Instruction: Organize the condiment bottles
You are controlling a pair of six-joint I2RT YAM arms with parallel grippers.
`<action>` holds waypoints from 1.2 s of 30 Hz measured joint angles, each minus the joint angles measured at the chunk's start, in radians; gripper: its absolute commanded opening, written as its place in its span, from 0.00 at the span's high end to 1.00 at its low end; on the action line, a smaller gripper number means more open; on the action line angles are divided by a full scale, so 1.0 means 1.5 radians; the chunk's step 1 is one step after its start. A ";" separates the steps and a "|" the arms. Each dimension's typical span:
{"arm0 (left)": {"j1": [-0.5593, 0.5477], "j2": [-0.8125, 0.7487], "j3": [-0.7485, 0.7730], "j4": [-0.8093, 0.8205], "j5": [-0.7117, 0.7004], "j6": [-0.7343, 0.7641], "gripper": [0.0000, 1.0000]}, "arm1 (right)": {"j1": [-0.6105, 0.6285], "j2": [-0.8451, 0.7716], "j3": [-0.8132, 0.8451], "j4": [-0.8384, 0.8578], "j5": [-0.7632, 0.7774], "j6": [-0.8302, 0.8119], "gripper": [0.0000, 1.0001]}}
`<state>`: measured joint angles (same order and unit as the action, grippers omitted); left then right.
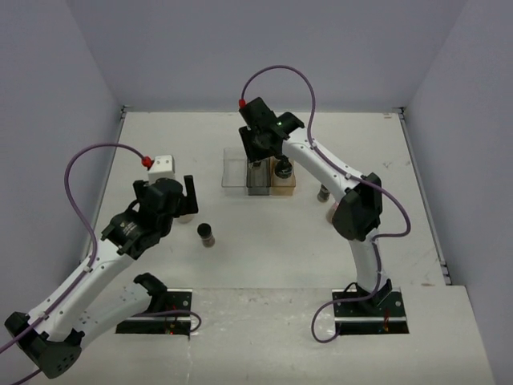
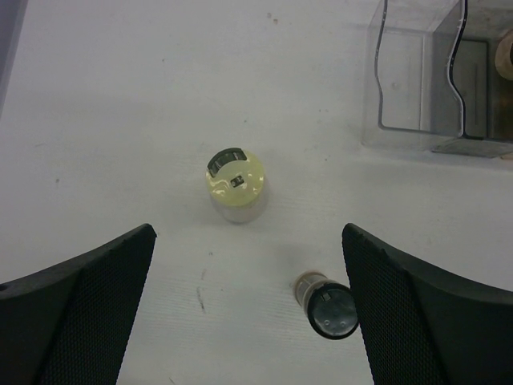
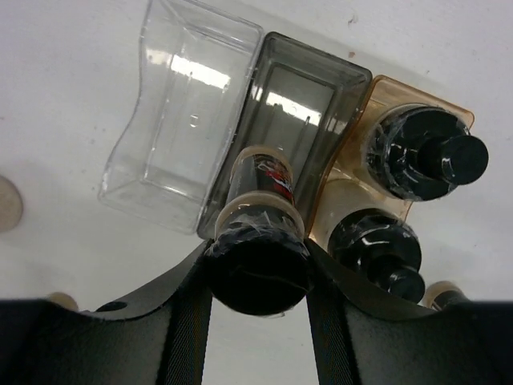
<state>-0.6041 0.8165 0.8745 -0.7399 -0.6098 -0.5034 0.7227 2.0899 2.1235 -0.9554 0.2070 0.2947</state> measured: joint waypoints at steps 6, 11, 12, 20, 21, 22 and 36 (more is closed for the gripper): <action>0.000 -0.003 -0.003 0.015 0.018 0.009 0.00 | -0.047 0.103 0.105 -0.034 -0.015 -0.037 1.00; 0.000 0.001 -0.004 0.021 0.027 0.017 0.00 | -0.050 0.145 0.138 -0.037 -0.010 -0.066 1.00; 0.000 0.004 -0.004 0.023 0.028 0.017 0.00 | -0.050 0.151 0.138 -0.036 -0.010 -0.071 0.99; 0.000 0.016 -0.004 0.025 0.038 0.019 0.00 | -0.057 0.183 0.138 -0.012 -0.010 -0.107 0.90; 0.000 0.016 -0.004 0.026 0.038 0.019 0.00 | -0.059 0.187 0.138 -0.006 -0.010 -0.110 0.86; 0.000 0.016 -0.004 0.026 0.038 0.019 0.00 | -0.060 0.192 0.138 -0.001 -0.010 -0.113 0.82; 0.000 0.025 -0.005 0.034 0.061 0.032 0.00 | -0.065 0.199 0.134 0.052 -0.030 -0.129 0.34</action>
<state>-0.6041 0.8536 0.8673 -0.6895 -0.5182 -0.4549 0.6258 2.3890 2.3241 -0.8772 0.1619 0.1017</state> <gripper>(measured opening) 0.998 0.641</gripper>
